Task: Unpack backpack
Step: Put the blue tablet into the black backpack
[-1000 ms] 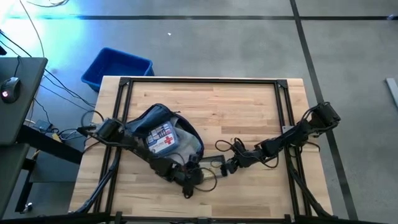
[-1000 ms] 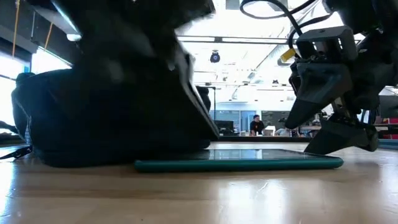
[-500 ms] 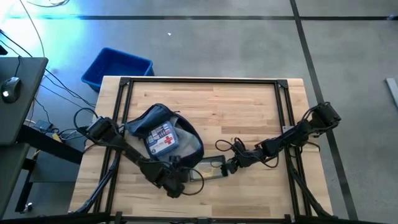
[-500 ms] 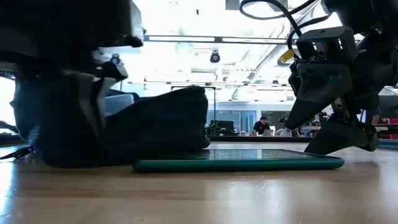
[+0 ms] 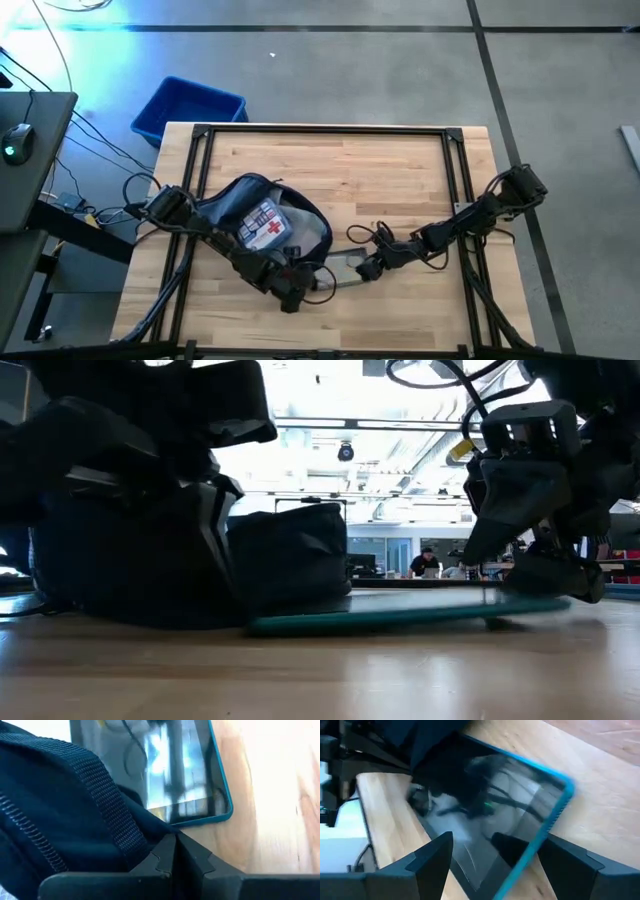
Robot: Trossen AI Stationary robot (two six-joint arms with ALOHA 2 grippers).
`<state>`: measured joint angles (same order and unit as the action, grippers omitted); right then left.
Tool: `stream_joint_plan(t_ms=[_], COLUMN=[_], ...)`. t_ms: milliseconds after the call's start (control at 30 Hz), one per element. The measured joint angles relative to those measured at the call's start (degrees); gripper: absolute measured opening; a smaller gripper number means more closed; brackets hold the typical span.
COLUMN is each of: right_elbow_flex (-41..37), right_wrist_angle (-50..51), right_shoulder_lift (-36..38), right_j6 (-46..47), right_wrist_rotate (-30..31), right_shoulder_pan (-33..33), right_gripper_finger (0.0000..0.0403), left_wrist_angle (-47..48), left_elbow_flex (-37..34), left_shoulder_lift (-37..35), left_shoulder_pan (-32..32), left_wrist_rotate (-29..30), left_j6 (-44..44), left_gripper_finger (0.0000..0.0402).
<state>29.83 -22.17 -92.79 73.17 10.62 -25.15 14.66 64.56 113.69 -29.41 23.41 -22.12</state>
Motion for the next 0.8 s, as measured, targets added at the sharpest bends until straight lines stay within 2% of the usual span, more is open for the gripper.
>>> stream_joint_plan(t_ms=[233, 333, 467, 667, 800], right_elbow_flex=[0.4, 0.4, 0.4, 0.7, 0.5], right_wrist_angle=[-7.0, -5.6, -2.5, -1.1, 3.2], right_shoulder_lift=[0.2, 0.2, 0.2, 1.8, 6.2], right_j6=[-2.4, -2.5, -1.5, -1.8, -2.7], right_wrist_rotate=[-0.6, -0.6, -0.5, -2.1, -2.7], right_shoulder_pan=[-0.1, 0.0, -0.3, -1.6, -2.5], right_gripper_finger=[0.0267, 0.0250, 0.0183, 0.0026, 0.0018], left_wrist_angle=[-5.3, -5.0, -4.8, -2.3, 2.3], left_elbow_flex=[0.1, 0.1, 0.1, -0.2, 3.0], left_shoulder_lift=[2.3, 2.3, 2.0, -2.3, -7.4], left_shoulder_pan=[1.1, 1.1, 0.7, -2.7, -6.0], left_wrist_rotate=[1.6, 1.4, 1.4, 1.5, 1.9], left_j6=[1.8, 1.8, 1.8, 1.6, 0.7], left_gripper_finger=[0.0000, 0.0000, 0.0000, 0.0000, 0.0000])
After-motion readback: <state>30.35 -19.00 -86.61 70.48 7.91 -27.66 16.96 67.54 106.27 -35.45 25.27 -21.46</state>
